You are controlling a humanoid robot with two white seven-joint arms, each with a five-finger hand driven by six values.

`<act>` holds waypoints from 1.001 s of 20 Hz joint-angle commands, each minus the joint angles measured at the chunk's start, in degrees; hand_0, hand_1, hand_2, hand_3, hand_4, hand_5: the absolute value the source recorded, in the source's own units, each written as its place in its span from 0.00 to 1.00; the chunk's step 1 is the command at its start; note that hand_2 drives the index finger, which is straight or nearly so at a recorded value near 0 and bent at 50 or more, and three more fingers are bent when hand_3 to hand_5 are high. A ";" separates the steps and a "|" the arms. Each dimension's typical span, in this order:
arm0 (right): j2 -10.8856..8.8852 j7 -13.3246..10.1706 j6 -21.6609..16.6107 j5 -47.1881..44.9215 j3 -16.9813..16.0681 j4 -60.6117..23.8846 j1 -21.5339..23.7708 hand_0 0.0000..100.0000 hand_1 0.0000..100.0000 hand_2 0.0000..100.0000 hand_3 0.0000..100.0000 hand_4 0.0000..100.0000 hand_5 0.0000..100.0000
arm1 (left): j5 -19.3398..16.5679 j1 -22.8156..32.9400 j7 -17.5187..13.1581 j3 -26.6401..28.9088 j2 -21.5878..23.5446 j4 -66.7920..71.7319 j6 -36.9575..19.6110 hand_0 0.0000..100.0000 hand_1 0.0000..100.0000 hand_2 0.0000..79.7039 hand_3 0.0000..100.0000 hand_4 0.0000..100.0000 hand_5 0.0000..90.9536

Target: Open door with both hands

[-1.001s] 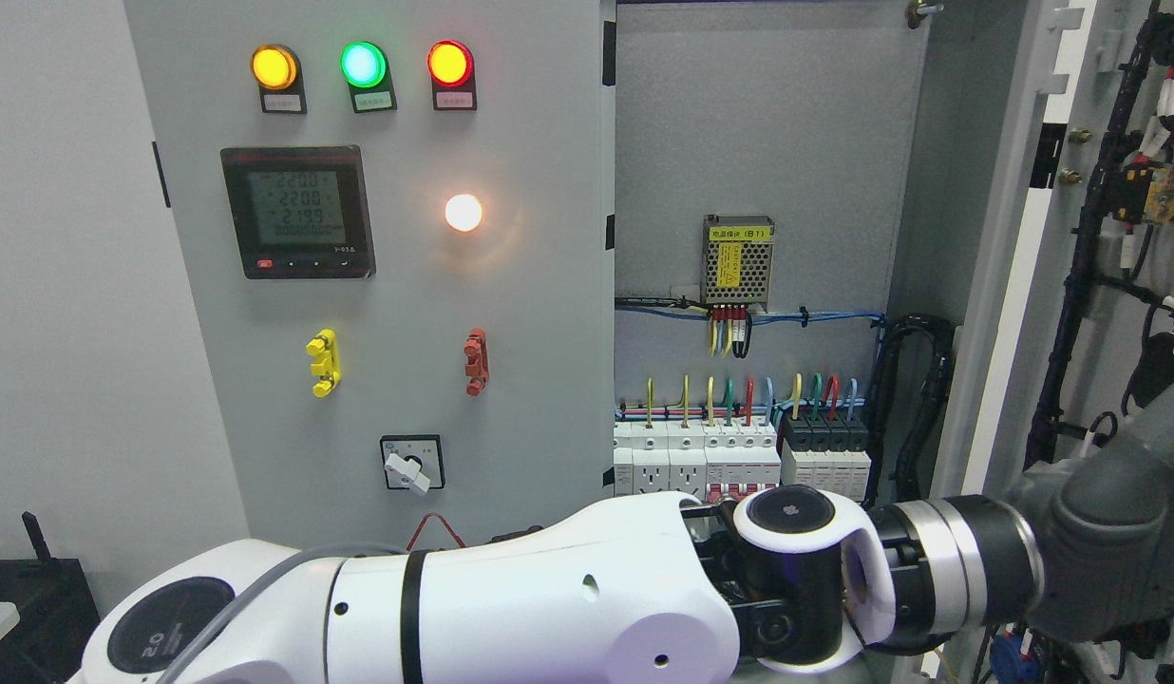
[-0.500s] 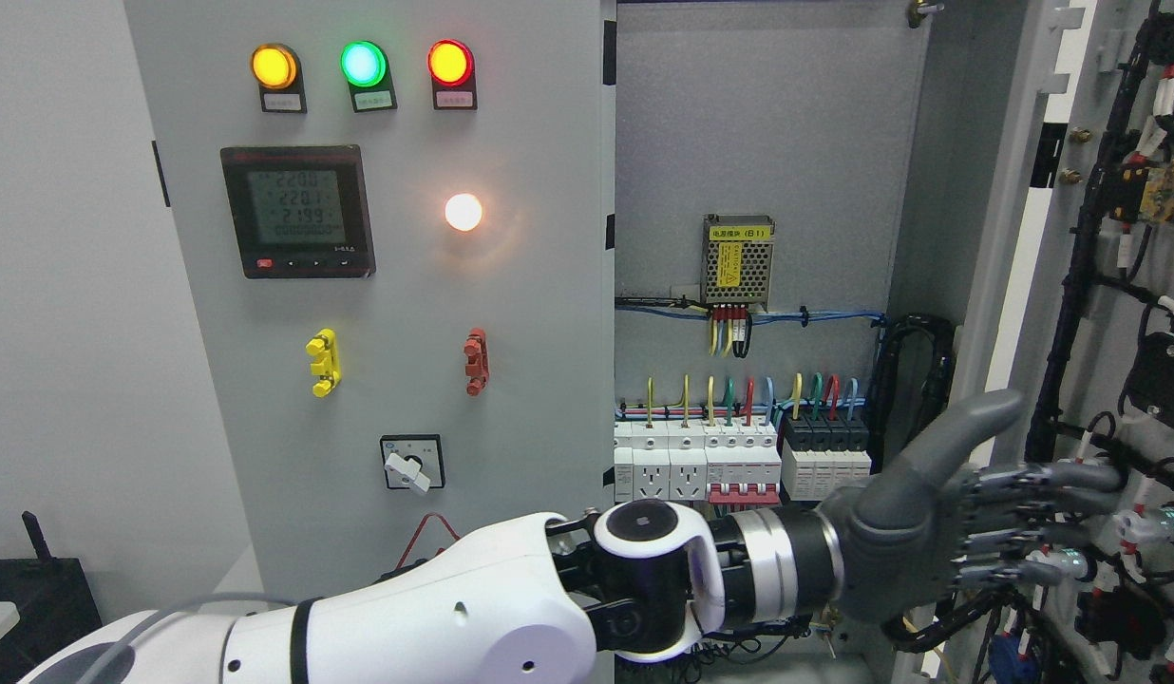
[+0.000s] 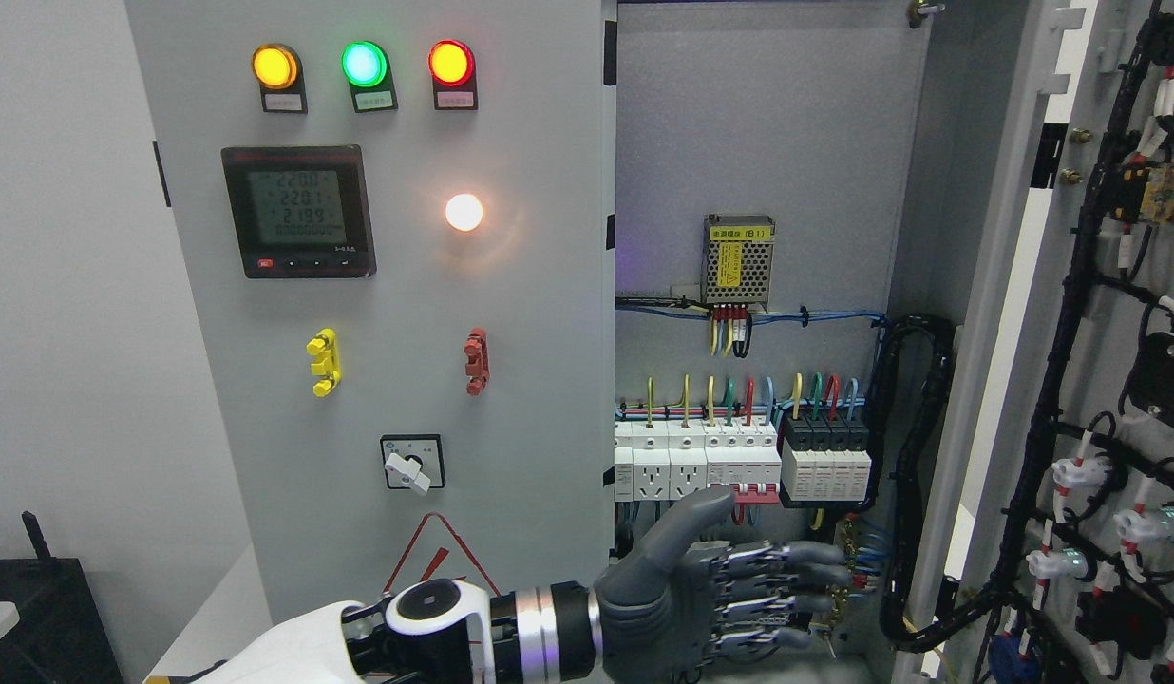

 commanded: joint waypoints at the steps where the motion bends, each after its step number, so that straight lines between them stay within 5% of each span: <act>1: 0.00 0.01 0.00 0.00 0.00 0.00 0.00 0.00 0.00 0.00 0.00 0.00 0.00 | -2.40 7.84 -4.76 1.41 23.26 -4.75 -1.32 0.00 0.00 0.00 0.00 0.03 0.00; 9: 0.00 0.09 0.00 0.00 0.00 0.00 0.00 0.00 0.00 0.00 0.00 0.00 0.00 | -10.66 23.83 -9.68 -0.25 35.14 -1.68 -7.30 0.00 0.00 0.00 0.00 0.03 0.00; 14: 0.00 0.01 -0.08 0.00 0.00 0.00 0.00 0.00 0.00 0.00 0.00 0.00 0.00 | -16.54 32.27 -10.49 -3.59 35.67 8.23 -11.07 0.00 0.00 0.00 0.00 0.03 0.00; 20: 0.00 0.01 0.00 0.00 0.00 0.00 0.00 0.00 0.00 0.00 0.00 0.00 0.00 | -24.19 45.97 -10.49 -5.35 32.96 23.35 -24.42 0.00 0.00 0.00 0.00 0.03 0.00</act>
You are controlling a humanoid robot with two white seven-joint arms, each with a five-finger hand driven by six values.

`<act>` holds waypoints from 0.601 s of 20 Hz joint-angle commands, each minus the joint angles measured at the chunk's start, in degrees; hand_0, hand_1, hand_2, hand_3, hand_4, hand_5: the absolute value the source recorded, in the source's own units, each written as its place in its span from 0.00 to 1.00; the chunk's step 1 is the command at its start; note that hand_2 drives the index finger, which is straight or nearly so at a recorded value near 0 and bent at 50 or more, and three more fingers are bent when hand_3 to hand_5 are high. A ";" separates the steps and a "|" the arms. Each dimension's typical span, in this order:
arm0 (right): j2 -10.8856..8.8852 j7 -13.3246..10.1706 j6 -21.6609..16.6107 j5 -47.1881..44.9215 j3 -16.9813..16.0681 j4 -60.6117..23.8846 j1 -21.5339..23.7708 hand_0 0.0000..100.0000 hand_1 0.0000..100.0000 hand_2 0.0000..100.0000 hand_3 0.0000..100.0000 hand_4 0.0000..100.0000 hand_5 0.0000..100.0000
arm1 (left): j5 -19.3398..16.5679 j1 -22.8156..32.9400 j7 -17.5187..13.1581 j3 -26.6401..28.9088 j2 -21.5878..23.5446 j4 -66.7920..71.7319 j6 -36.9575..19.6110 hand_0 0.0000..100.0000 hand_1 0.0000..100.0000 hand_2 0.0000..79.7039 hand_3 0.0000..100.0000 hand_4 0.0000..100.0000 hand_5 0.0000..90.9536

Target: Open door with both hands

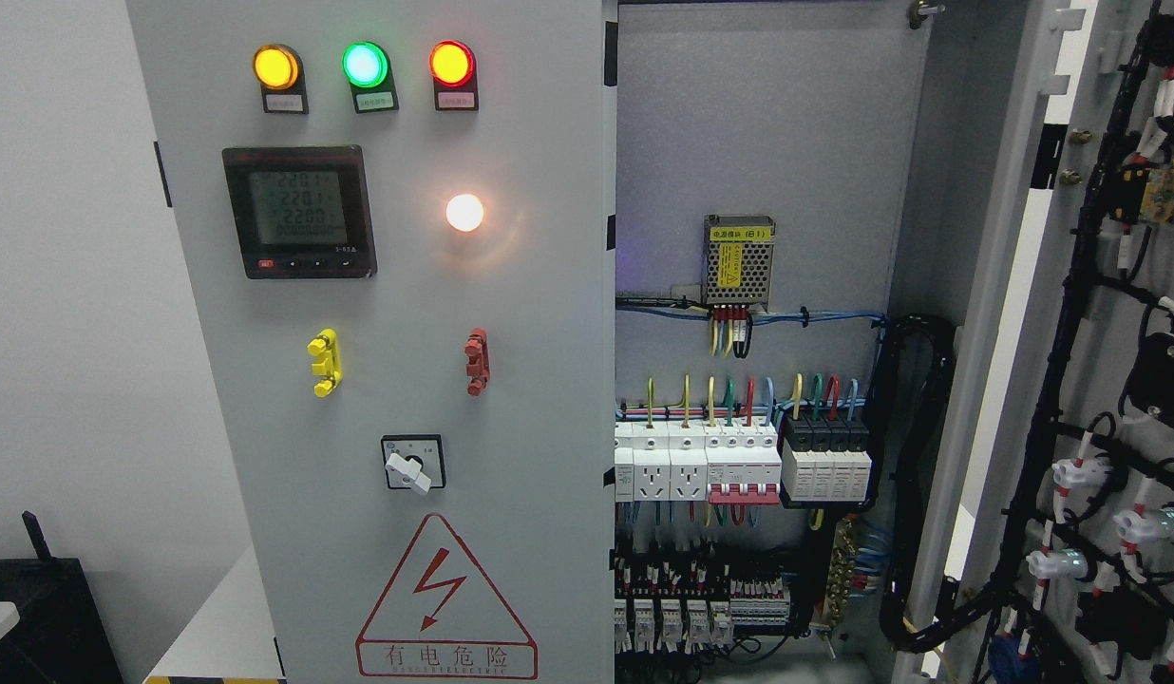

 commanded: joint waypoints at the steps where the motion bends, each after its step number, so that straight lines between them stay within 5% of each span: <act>1: 0.00 -0.10 0.00 0.00 0.00 0.00 0.00 0.00 0.00 0.00 0.00 0.00 0.00 | -6.83 14.13 0.01 -2.90 3.08 19.86 -7.17 0.00 0.00 0.00 0.00 0.03 0.00; 6: 0.00 -0.10 0.00 -0.17 0.09 0.00 0.00 0.00 0.00 0.00 0.00 0.00 0.00 | -6.84 24.24 0.01 -1.59 -7.46 40.06 -13.94 0.00 0.00 0.00 0.00 0.03 0.00; 9: 0.00 -0.18 0.00 0.09 0.00 0.00 0.00 0.00 0.00 0.00 0.00 0.00 0.00 | -8.58 32.58 0.10 8.48 -15.28 53.25 -15.80 0.00 0.00 0.00 0.00 0.03 0.00; 12: 0.00 -0.10 0.00 0.00 0.00 0.00 0.00 0.00 0.00 0.00 0.00 0.00 0.00 | -21.46 40.76 0.01 27.26 -21.88 59.96 -16.24 0.00 0.00 0.00 0.00 0.03 0.00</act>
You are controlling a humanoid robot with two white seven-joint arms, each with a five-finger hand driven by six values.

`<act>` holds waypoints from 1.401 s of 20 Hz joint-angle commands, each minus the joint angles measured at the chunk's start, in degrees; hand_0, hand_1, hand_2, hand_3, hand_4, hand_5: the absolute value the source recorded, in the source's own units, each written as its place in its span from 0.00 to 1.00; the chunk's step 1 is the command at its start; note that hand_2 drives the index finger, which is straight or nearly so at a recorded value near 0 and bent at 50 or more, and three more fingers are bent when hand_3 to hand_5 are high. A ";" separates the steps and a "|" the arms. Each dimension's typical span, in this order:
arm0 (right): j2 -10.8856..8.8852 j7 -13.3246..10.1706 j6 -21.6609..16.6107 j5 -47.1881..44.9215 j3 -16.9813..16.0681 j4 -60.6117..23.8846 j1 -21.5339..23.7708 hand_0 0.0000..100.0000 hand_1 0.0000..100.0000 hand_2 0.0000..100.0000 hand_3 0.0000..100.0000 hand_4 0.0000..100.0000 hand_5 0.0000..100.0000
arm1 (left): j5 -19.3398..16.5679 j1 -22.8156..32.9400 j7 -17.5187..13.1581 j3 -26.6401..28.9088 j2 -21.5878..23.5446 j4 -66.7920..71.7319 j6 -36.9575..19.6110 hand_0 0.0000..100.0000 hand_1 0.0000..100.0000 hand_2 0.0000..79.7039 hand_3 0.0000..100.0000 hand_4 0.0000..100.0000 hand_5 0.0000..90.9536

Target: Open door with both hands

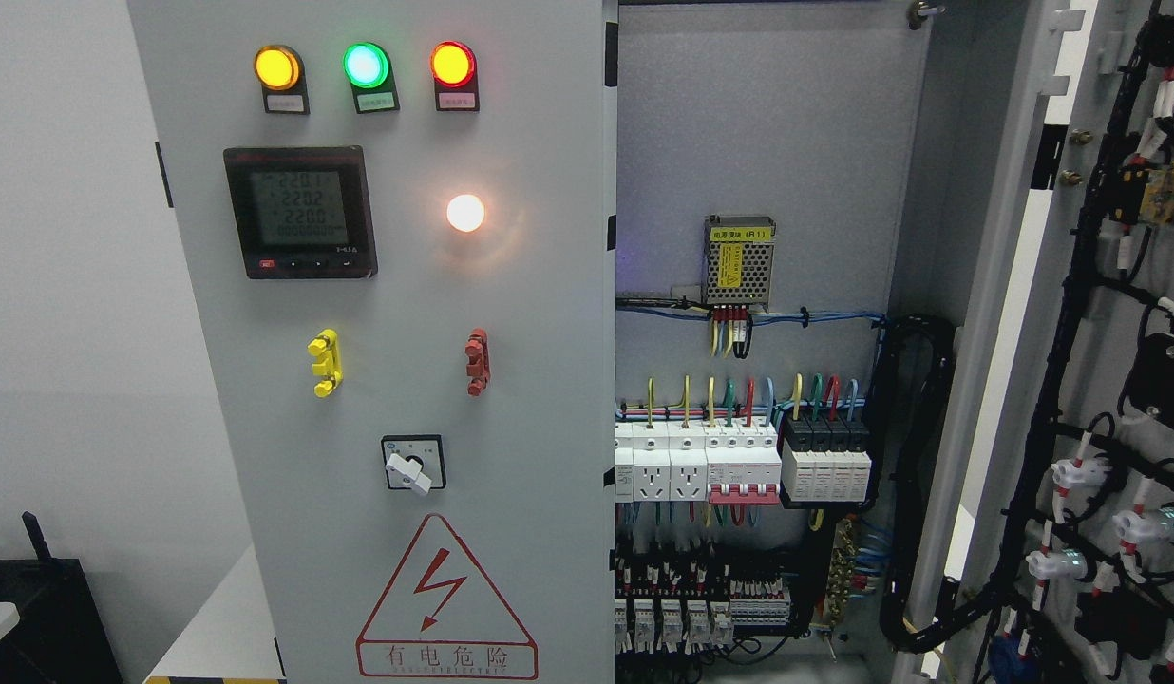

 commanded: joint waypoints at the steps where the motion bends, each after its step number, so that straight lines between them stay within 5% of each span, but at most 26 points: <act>1: 0.00 -0.14 0.01 0.06 0.00 0.01 0.00 0.00 0.00 0.00 0.00 0.00 0.00 | -17.06 17.12 0.03 30.39 -16.87 31.53 -1.00 0.00 0.00 0.00 0.00 0.03 0.00; 4: 0.00 -0.14 0.01 0.15 -0.09 -0.08 -0.35 0.00 0.00 0.00 0.00 0.00 0.00 | -30.87 25.04 0.03 49.74 -22.93 34.17 -0.91 0.00 0.00 0.00 0.00 0.03 0.00; 6: 0.00 -0.14 0.01 0.06 -0.09 -0.08 -0.35 0.00 0.00 0.00 0.00 0.00 0.00 | -36.08 26.55 0.11 55.84 -27.15 36.18 -0.56 0.00 0.00 0.00 0.00 0.03 0.00; 15: 0.00 -0.14 0.01 0.24 0.00 -3.07 -0.09 0.00 0.00 0.00 0.00 0.00 0.00 | -37.07 20.50 2.83 60.96 -42.45 54.55 0.93 0.00 0.00 0.00 0.00 0.03 0.00; 22: 0.00 -0.14 0.01 0.24 0.00 -3.07 0.18 0.00 0.00 0.00 0.00 0.00 0.00 | -37.42 16.80 7.49 61.22 -48.43 55.09 11.83 0.00 0.00 0.00 0.00 0.03 0.00; 25: -0.09 -0.14 -0.08 0.24 -0.09 -3.24 0.18 0.00 0.00 0.00 0.00 0.00 0.00 | -40.74 14.96 11.79 63.40 -51.86 55.79 14.29 0.00 0.00 0.00 0.00 0.03 0.00; 28: -0.26 -0.14 -0.08 0.24 -0.09 -3.77 0.09 0.00 0.00 0.00 0.00 0.00 0.00 | -48.03 13.64 15.13 69.11 -53.71 55.97 15.35 0.00 0.00 0.00 0.00 0.03 0.00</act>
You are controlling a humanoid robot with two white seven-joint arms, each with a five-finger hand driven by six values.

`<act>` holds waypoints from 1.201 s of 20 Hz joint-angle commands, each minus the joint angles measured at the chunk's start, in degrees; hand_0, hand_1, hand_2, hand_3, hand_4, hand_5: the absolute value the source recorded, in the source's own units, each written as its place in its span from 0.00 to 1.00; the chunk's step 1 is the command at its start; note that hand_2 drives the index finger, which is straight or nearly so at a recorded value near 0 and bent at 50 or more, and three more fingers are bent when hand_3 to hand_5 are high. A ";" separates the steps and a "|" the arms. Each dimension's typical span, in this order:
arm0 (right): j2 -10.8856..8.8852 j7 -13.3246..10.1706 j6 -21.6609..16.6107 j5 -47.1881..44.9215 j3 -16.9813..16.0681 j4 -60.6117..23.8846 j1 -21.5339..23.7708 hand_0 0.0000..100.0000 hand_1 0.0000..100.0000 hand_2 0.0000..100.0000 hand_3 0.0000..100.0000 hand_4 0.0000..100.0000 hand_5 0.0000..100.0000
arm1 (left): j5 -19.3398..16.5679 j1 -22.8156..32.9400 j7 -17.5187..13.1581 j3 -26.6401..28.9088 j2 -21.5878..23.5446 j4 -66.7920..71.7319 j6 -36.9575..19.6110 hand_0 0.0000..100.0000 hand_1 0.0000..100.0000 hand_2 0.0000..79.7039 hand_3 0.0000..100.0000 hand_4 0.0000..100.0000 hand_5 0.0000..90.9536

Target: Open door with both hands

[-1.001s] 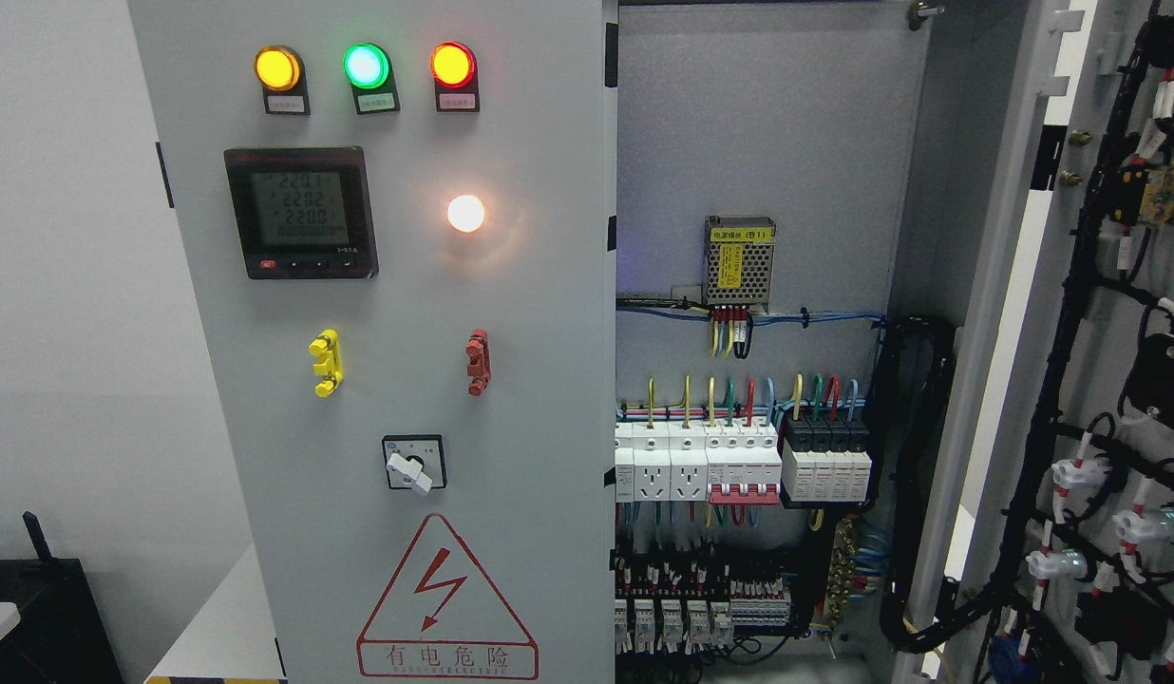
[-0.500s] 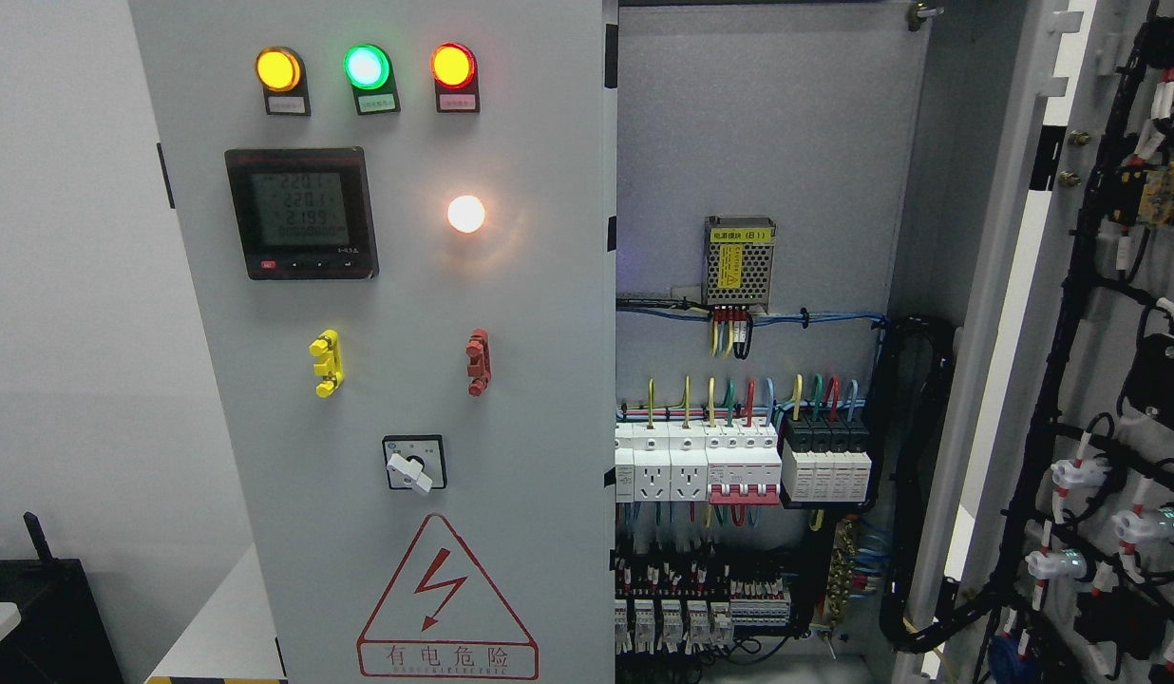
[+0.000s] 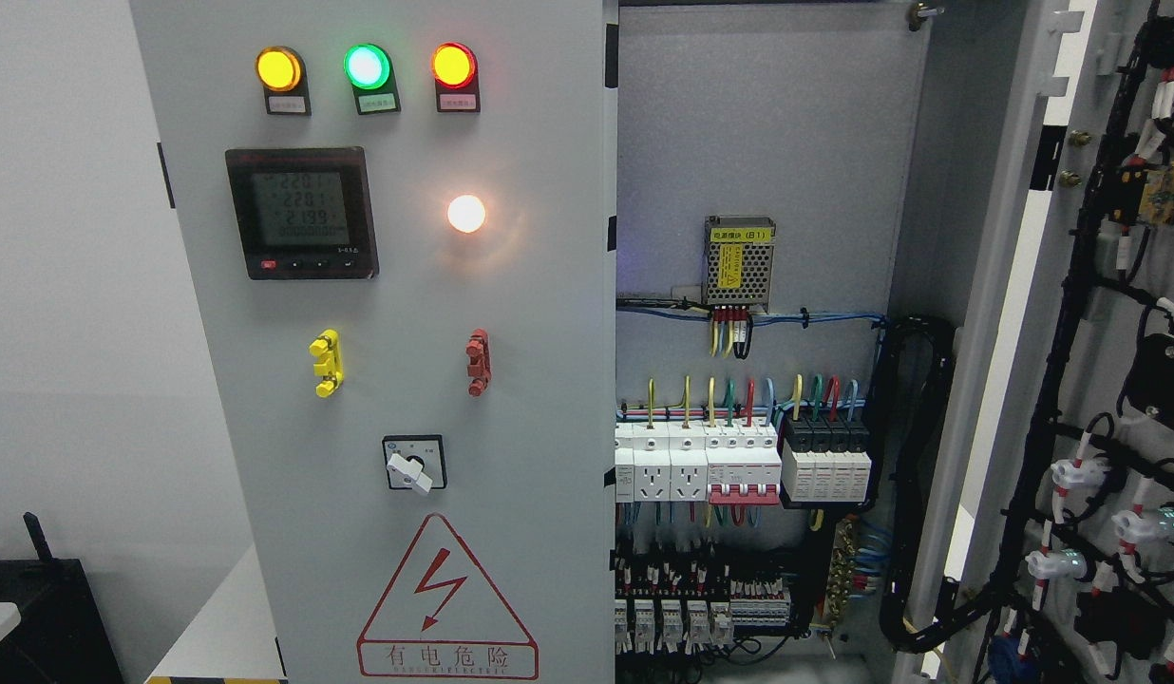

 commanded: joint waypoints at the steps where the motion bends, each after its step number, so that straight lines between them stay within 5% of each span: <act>1: -0.30 -0.01 -0.05 0.01 -0.05 -1.14 -0.03 0.00 0.00 0.00 0.00 0.00 0.00 | -9.58 -3.36 3.86 14.73 -12.34 7.35 2.24 0.00 0.00 0.00 0.00 0.03 0.00; 6: -0.65 0.07 -0.05 0.01 -0.05 -1.23 -0.20 0.00 0.00 0.00 0.00 0.00 0.00 | -14.69 -4.60 5.19 23.00 -13.40 6.74 7.08 0.00 0.00 0.00 0.00 0.03 0.00; 24: -0.83 -0.01 -0.67 0.01 -7.34 -5.17 0.15 0.00 0.00 0.00 0.00 0.00 0.00 | -21.38 -4.68 5.19 23.19 -13.84 6.56 17.46 0.00 0.00 0.00 0.00 0.03 0.00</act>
